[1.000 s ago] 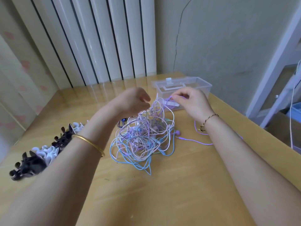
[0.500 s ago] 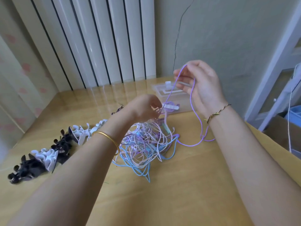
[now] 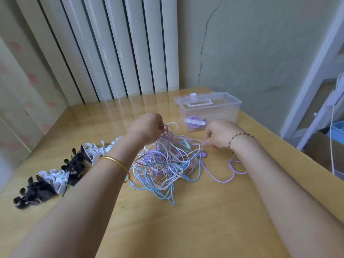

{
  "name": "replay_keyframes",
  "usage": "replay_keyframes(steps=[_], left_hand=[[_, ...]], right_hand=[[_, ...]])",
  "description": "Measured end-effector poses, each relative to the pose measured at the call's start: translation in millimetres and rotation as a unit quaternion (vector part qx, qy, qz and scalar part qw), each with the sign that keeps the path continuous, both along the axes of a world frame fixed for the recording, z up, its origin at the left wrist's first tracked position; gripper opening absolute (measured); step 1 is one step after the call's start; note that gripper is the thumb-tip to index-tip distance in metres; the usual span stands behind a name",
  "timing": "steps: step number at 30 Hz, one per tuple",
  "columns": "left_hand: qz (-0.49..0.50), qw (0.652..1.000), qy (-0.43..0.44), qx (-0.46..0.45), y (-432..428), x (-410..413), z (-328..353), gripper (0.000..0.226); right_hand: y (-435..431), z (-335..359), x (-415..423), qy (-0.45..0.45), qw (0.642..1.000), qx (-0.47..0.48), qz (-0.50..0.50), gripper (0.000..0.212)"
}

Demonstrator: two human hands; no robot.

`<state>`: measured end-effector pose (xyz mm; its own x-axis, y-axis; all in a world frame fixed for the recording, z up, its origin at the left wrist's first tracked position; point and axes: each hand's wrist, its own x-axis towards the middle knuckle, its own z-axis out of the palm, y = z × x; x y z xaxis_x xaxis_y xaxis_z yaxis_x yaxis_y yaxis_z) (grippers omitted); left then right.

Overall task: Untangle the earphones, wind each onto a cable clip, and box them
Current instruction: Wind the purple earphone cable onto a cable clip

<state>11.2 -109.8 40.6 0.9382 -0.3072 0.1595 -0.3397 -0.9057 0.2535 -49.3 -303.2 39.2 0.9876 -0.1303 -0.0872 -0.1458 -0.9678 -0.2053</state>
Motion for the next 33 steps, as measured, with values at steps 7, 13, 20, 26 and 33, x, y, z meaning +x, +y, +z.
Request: replay_keyframes(steps=[7,13,20,26,33], left_hand=[[0.014,0.998,0.057,0.015,3,1,1,0.044],[-0.108,0.975,0.035,-0.189,-17,-20,33,0.057],[-0.141,0.951,0.134,-0.240,-30,-20,22,0.033],[-0.090,0.991,0.084,-0.054,-24,-10,-2,0.042],[-0.039,0.995,0.061,0.066,-11,-12,-6,0.027]], right_hand=[[4,8,9,-0.242,0.935,0.257,0.031,0.020],[18,19,11,-0.275,0.892,0.349,0.084,0.025],[24,30,5,-0.345,0.806,0.475,0.077,0.032],[21,46,-6,-0.336,0.640,0.690,0.048,0.031],[0,22,-2,-0.300,0.881,0.365,-0.017,0.033]])
